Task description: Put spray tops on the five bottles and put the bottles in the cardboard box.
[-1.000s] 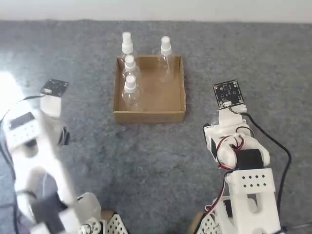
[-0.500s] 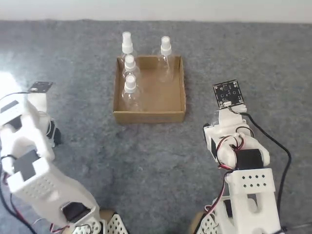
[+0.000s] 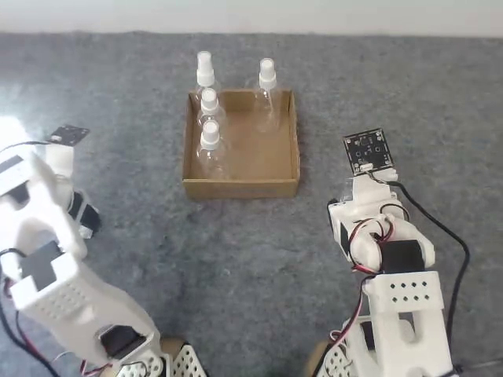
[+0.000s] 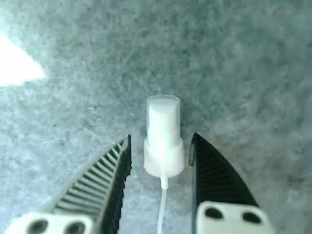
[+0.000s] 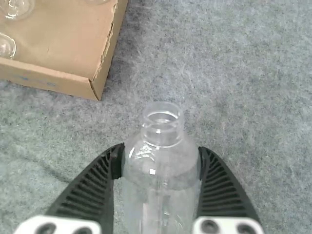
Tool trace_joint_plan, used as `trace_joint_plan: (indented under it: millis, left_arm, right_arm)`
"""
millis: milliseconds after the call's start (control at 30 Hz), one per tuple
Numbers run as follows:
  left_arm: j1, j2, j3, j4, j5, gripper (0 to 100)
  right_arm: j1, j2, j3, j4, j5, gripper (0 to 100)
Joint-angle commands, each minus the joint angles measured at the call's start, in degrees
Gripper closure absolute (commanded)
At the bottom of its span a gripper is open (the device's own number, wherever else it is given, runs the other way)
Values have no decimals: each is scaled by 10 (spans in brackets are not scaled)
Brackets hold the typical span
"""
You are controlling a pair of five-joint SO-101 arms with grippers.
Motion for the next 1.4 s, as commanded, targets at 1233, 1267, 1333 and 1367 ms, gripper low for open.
trace_joint_plan:
  millis: [1233,1267,1333,1367]
  left_arm:
    - [0,62,-83,71,-92,887]
    - [0,62,-84,70,-92,863]
    - [-1,62,-84,68,-92,836]
    - [-1,62,-84,68,-92,839]
  right_arm:
    - [5,-10,-7,-11,-4,908]
    - [5,-10,-7,-11,-4,908]
    - [5,-10,-7,-11,-4,908]
    - [5,-10,-7,-11,-4,908]
